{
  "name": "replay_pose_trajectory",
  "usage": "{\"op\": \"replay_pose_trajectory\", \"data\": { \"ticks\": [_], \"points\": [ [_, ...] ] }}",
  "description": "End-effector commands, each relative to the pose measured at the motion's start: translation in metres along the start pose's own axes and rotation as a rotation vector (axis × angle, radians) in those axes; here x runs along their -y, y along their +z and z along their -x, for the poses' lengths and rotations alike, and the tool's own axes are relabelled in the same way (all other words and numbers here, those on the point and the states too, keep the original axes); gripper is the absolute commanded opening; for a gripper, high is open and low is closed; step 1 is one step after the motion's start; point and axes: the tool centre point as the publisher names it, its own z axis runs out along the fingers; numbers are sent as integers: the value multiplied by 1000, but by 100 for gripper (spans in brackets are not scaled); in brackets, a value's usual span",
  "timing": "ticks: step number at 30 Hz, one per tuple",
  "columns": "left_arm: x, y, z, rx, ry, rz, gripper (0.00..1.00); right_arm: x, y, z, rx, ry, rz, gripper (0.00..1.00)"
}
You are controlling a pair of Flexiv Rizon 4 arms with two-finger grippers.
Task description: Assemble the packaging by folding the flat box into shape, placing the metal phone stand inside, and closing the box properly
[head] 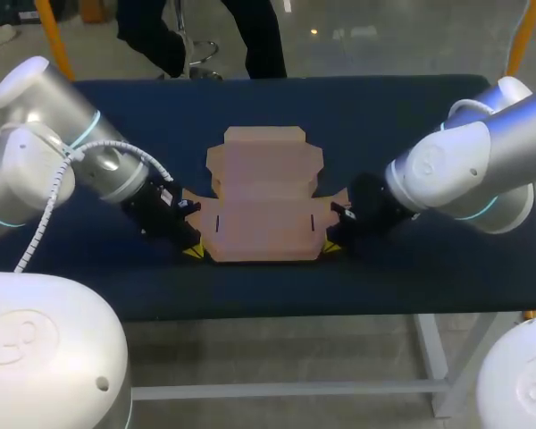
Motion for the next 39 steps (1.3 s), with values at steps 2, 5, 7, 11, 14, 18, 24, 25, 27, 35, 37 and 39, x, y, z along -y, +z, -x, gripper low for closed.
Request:
{"op": "replay_pose_trajectory", "data": {
  "ticks": [2,5,7,11,14,18,24,25,27,35,37,39],
  "points": [
    [2,0,-6,13,7,4,0,-2,-2,-3,7,-5,2,0],
    [3,1,-8,15,13,5,0,-4,-2,-5,6,-9,3,0],
    [3,2,-10,16,18,7,0,-5,-1,-7,5,-16,1,0],
    [3,2,-13,21,26,8,0,-5,0,-10,7,-28,-2,0],
    [2,3,-14,23,33,10,0,-4,0,-13,7,-36,-2,0],
    [2,5,-17,25,44,14,0,-3,1,-16,9,-47,-7,0],
    [-1,7,-23,26,61,17,0,-3,4,-17,14,-53,-19,0],
    [-1,7,-24,26,64,17,0,-2,4,-18,15,-56,-20,0],
    [-3,8,-27,29,69,16,0,-1,4,-20,18,-63,-21,0],
    [-8,15,-33,43,81,16,0,3,8,-25,33,-82,-31,0],
    [-8,16,-33,45,83,18,0,4,8,-26,37,-85,-33,0],
    [-9,17,-34,45,86,21,0,6,9,-27,38,-88,-34,0]
  ]
}}
